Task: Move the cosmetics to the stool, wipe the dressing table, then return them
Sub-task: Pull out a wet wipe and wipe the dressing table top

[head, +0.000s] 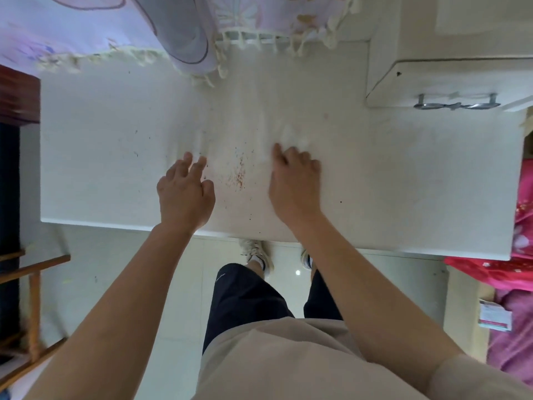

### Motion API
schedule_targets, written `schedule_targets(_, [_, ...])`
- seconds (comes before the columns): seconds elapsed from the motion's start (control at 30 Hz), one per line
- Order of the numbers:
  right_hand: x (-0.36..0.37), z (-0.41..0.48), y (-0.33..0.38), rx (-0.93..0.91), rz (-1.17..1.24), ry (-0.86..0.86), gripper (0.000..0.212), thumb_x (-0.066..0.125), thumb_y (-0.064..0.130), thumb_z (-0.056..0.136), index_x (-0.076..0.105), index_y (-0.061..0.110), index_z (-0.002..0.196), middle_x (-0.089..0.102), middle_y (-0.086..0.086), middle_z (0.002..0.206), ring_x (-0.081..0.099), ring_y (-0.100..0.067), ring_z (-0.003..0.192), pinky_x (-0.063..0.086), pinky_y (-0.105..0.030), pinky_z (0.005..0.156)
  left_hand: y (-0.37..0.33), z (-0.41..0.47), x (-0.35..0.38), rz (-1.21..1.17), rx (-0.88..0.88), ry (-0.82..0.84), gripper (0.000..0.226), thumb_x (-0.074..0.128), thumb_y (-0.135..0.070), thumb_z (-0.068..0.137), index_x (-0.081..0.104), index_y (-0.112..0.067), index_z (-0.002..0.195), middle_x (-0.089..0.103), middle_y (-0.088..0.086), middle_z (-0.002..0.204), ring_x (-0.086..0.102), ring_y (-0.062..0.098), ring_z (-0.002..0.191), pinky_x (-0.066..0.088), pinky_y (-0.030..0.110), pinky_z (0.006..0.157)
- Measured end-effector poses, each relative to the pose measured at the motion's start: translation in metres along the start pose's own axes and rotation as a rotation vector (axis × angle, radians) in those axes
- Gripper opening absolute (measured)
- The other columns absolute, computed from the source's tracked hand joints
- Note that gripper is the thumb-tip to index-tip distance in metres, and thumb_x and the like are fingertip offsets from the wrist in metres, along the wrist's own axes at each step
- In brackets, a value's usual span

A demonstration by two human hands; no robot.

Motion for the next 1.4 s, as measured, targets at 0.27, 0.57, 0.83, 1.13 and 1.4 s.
schedule_targets(0.27, [-0.052,0.038,-0.029,0.216,0.550,-0.511,0.039,0.049,0.009,0.095,0.064,0.014,0.130,0.053,-0.013,0.122,0.057,-0.018,0.096,0.045,-0.021,0.082,0.010,0.051,-0.035,-0.064,0.175,-0.147,0.037,0.042,-0.012,0.089,0.069,-0.012,0.114,0.063,0.012,0.120,0.055,0.035,0.106,0.037,0.046,0.093])
schedule_targets(0.57, [-0.008,0.076,0.029,0.309,0.020,-0.159,0.057,0.042,0.001,0.093,0.039,0.010,0.149,0.028,-0.005,0.161,0.036,-0.036,0.129,0.033,-0.039,0.105,0.040,0.116,-0.044,-0.020,0.313,-0.102,0.051,0.041,-0.015,0.096,0.039,-0.014,0.147,0.023,0.016,0.160,0.018,0.033,0.148,0.018,0.051,0.118])
schedule_targets(0.83, [-0.039,0.071,0.032,0.337,0.370,-0.441,0.041,0.045,-0.003,0.094,0.064,0.006,0.130,0.058,-0.006,0.139,0.051,-0.026,0.124,0.033,-0.014,0.104,0.058,0.123,-0.033,0.079,0.411,0.021,0.060,0.040,-0.019,0.097,0.021,-0.018,0.154,0.010,0.010,0.163,0.010,0.028,0.150,0.018,0.048,0.119])
schedule_targets(1.13, [-0.013,0.140,0.072,0.244,-0.143,-0.083,0.064,0.040,-0.001,0.086,0.035,0.008,0.149,0.028,-0.011,0.159,0.038,-0.040,0.125,0.039,-0.040,0.102,0.053,0.128,-0.034,0.139,0.398,0.062,0.062,0.039,-0.021,0.097,0.017,-0.018,0.155,0.005,0.011,0.164,0.008,0.030,0.150,0.020,0.049,0.118])
schedule_targets(1.4, [-0.030,0.096,0.097,-0.049,0.314,-0.147,0.027,0.058,0.012,0.094,0.073,0.017,0.116,0.070,-0.005,0.119,0.063,-0.021,0.106,0.044,-0.025,0.101,0.076,0.123,-0.052,-0.176,0.346,0.017,0.057,0.039,-0.006,0.095,0.032,-0.010,0.151,0.025,0.006,0.160,0.025,0.023,0.147,0.020,0.037,0.120])
Point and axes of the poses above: each hand's wrist, its own z-axis towards the middle knuckle, its own x-axis out of the palm, y = z × x, the point moved 6 cm from there along z, towards the middle knuckle
